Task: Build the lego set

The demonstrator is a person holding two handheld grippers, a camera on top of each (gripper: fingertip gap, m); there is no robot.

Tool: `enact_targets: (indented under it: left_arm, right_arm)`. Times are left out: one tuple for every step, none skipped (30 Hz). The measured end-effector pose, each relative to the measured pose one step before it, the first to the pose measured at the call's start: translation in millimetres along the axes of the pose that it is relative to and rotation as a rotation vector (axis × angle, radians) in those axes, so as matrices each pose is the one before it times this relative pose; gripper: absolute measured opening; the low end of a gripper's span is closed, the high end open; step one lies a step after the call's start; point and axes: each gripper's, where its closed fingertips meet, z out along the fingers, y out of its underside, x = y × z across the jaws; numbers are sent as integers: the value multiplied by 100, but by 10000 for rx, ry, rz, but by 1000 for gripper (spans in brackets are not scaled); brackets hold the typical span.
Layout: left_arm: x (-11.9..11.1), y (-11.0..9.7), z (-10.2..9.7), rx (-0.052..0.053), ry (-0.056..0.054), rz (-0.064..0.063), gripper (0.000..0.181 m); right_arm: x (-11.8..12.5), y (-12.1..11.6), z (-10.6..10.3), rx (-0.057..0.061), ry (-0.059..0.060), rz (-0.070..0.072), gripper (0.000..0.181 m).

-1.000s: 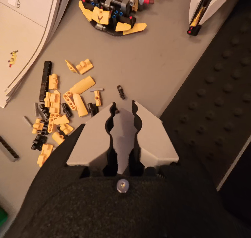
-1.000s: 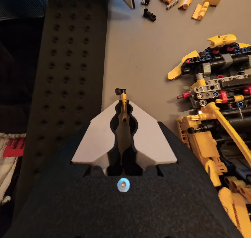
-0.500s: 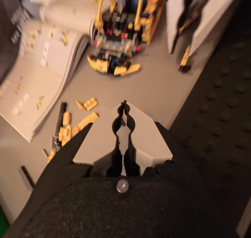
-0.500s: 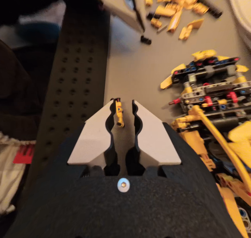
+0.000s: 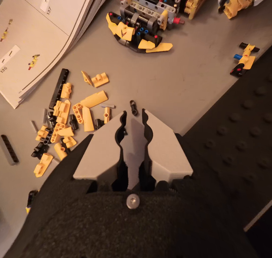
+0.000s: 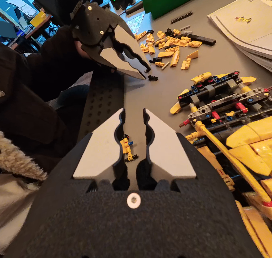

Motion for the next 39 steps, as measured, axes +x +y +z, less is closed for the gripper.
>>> enact_targets:
  left_arm:
    - [-30, 65, 254, -87, 4, 41, 20]
    - [-92, 217, 319, -172, -2, 8, 19]
    - [13, 270, 333, -181, 63, 33, 17]
    - [172, -42, 207, 18, 107, 66, 11]
    - [211, -128, 130, 59, 83, 79, 7]
    - [59, -79, 83, -13, -46, 154, 7]
    - [90, -239, 26, 17, -81, 240, 7]
    - [299, -796, -82, 324, -92, 315, 7]
    - [719, -1376, -246, 607, 34, 426, 7]
    - [639, -1782, -304, 733, -128, 491, 7]
    - [502, -1974, -273, 755, -279, 551, 7]
    - [374, -1982, -225, 709, -361, 618, 7]
    - [143, -1868, -153, 622, -464, 628, 7]
    - [386, -1487, -8, 414, -217, 603, 7]
    - [396, -1128, 107, 243, -127, 559, 7]
    - [208, -1000, 83, 278, -198, 467, 6]
    - [389, -833, 68, 267, -2, 348, 6]
    - [204, -595, 55, 188, -50, 238, 6]
    - [9, -239, 99, 12, -102, 133, 6]
    - [22, 9, 109, -72, -15, 51, 7]
    - [100, 29, 65, -34, 65, -50, 7]
    - [51, -53, -7, 41, 38, -136, 7]
    - [155, -109, -50, 99, 143, -241, 7]
    - [314, -48, -44, 98, 395, -585, 8]
    - [369, 1, -56, 84, 637, -1021, 9]
    - [236, -240, -216, 284, 756, -1298, 10]
    - [283, -476, -347, 458, 914, -1472, 14]
    - [627, -321, -273, 291, 1174, -1502, 23]
    - [672, -273, -226, 232, 1148, -1302, 25]
    - [485, -434, -243, 420, 892, -1045, 25]
    - [781, -346, -219, 396, 1000, -883, 25]
    - [731, -289, -183, 315, 986, -983, 26]
    - [470, -318, -167, 288, 855, -937, 26]
    - [511, -364, -164, 309, 808, -788, 26]
    - [416, -244, -92, 218, 656, -594, 25]
    - [-2, -193, -33, 152, 288, -388, 25]
    - [-274, -22, 45, 38, 36, -227, 25]
    - [-71, 230, 109, -147, 133, -159, 25]
    - [238, 261, 175, -166, 312, -213, 25]
  right_arm:
    - [15, -2, -20, 7, -4, 19, 23]
    - [74, -82, -55, 52, 13, 40, 22]
    - [32, -106, -67, 65, -17, 50, 22]
    - [-2, -130, -62, 78, -46, 58, 22]
    - [15, -126, -56, 82, -39, 77, 21]
    - [52, -132, -46, 86, -15, 88, 21]
    - [91, -124, -24, 84, -2, 109, 22]
    - [100, -122, -34, 89, -5, 137, 22]
    - [156, -167, -28, 123, 17, 166, 22]
    - [120, -195, -32, 137, -18, 199, 23]
    - [-120, -212, -30, 130, -170, 206, 25]
    - [-188, -237, -30, 152, -204, 236, 27]
    - [-284, -272, -41, 169, -260, 248, 28]
    - [-429, -200, -34, 124, -357, 233, 28]
    - [-369, -226, -77, 130, -303, 224, 28]
    - [-241, -281, -104, 162, -194, 172, 27]
    - [-268, -296, -157, 170, -195, 94, 25]
    - [-222, -179, -167, 79, -156, 44, 18]
    - [-196, -14, -116, -21, -122, -33, 13]
    - [-215, 114, -67, -106, -109, -52, 7]
    - [63, 134, -30, -122, 107, -78, 6]
    - [-85, -3, -23, -36, 46, -187, 6]
    - [-202, 109, 10, -114, -4, -254, 6]
    - [-157, 247, 7, -218, 8, -331, 6]
    - [-124, 250, 0, -200, 36, -448, 6]
    - [-502, 52, -28, -64, -176, -461, 6]
    - [-631, -118, -61, 19, -244, -424, 6]
    - [-315, -102, -56, 8, -55, -427, 6]
    - [-471, -46, -20, -8, -159, -449, 6]
    - [-777, -135, 12, 52, -327, -415, 6]
    - [-510, -209, 22, 85, -170, -349, 6]
    - [-570, -167, 52, 69, -234, -342, 6]
    - [-541, -190, 34, 94, -200, -360, 6]
    - [-332, -238, 5, 111, -53, -364, 6]
    - [-393, -279, -3, 130, -118, -301, 6]
    - [-597, -304, 5, 158, -275, -218, 6]
    - [-310, -262, 29, 115, -113, -152, 6]
    - [-225, -185, 40, 89, -76, -173, 6]
    - [-414, -150, 65, 91, -195, -220, 6]
